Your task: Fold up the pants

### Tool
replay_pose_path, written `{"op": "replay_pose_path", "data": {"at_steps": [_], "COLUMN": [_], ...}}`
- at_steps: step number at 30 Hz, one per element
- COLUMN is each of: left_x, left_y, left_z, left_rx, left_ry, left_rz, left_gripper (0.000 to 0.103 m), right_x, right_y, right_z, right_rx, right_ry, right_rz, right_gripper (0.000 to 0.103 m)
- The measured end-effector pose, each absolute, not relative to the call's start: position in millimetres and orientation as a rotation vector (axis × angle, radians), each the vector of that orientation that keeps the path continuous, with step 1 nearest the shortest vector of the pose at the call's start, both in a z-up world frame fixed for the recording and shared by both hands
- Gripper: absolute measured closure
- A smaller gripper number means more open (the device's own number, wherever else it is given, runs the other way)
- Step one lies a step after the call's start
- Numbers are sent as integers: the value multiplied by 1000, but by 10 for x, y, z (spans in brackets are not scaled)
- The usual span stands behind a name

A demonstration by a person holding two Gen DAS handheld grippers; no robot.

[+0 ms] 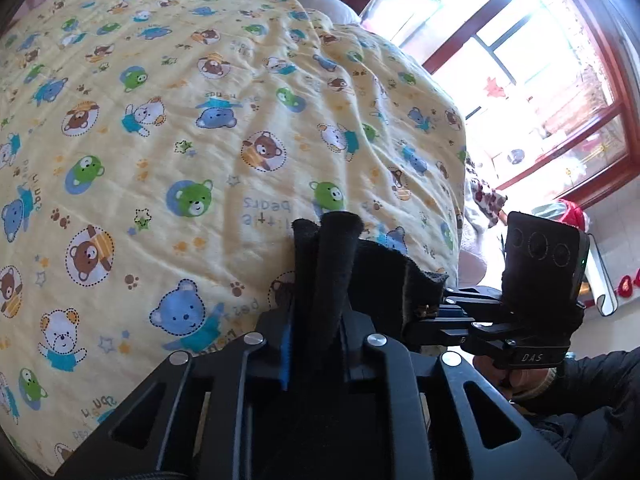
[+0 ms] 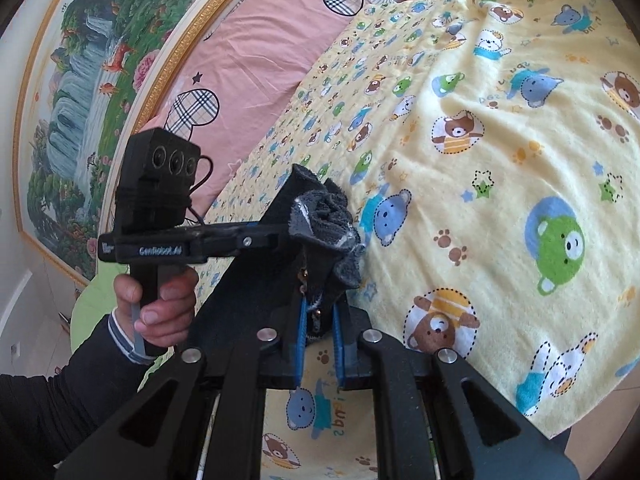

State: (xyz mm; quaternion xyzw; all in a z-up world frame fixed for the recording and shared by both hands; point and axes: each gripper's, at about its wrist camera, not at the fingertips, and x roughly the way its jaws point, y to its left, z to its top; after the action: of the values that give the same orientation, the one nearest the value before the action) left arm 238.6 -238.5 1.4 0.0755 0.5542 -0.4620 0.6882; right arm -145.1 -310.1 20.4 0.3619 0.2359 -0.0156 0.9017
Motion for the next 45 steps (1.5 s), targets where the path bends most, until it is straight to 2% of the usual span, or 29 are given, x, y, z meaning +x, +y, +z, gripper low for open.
{"op": "replay_pose_path", "data": {"at_steps": [3,15,23,35,45], "left_x": [2313,1953,1568,1217,1142], "left_y": [-2334,-1631,-960,-97,282], "left_z": [102,828,1107,688,279], "left_rx": [167,40,-13,-167,-269], "left_ry": [1193,980,886,872,896], "left_rz": [-1047,-1031,-963,-826,-770], "left_gripper": [92,93,93,93,93], "right_x": [-1452,-1310,-1031,-531,-216], "right_y": [-3092,-2692,-2086,-1429,-1189], "right_z": [217,760,1009,695,426], "right_rx": [751,645,553,504,457], "right_ry": [487,396,415,586,714], "right_rz": [-25,202,365,494,505], "right_gripper": [91,91,91,91,91]}}
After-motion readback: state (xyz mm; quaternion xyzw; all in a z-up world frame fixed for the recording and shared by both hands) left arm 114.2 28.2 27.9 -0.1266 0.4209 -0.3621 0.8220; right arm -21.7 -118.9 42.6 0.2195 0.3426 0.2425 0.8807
